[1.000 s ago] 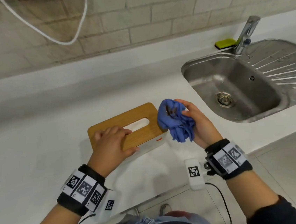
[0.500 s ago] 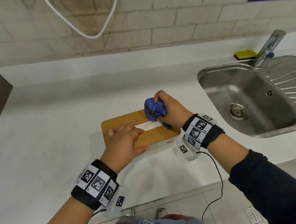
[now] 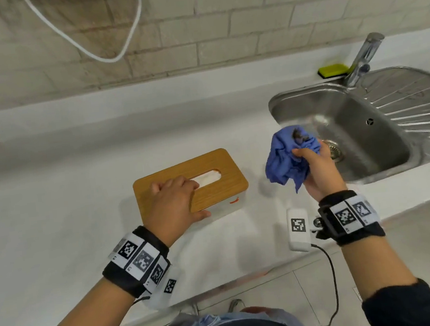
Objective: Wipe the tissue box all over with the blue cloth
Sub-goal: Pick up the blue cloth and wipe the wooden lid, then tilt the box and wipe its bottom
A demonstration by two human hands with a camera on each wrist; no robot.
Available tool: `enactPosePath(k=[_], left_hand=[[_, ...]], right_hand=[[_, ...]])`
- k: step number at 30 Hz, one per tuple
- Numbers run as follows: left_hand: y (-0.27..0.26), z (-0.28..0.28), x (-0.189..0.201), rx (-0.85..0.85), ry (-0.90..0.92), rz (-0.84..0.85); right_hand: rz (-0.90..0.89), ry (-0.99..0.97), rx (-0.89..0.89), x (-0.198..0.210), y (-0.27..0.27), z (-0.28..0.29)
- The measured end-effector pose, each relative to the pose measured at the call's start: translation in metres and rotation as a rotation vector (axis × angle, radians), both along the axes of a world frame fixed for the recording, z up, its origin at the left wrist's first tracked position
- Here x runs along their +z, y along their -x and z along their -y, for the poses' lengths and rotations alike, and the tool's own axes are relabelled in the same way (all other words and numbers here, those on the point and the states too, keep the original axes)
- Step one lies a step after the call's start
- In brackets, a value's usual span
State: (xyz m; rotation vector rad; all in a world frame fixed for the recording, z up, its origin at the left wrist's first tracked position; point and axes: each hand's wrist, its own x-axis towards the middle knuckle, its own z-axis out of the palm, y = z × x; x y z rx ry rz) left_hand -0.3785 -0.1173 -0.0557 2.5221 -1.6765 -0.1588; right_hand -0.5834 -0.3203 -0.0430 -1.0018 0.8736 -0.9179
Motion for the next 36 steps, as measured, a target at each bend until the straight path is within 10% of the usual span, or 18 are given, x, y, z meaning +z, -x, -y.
enactPosePath(k=[13, 25, 36], left_hand=[[-0.049, -0.005, 0.029, 0.016, -0.050, -0.308], [-0.076, -0.007, 0.040, 0.127, -0.175, -0.760], [-0.085, -0.004, 0.030, 0.110, -0.100, -0.779]], right_hand=[[-0.635, 0.519, 0.394, -0.005, 0.020, -0.027], [-0.165, 0.541, 0.054, 0.010, -0.083, -0.082], [-0.613, 1.135, 0.186, -0.047, -0.114, -0.102]])
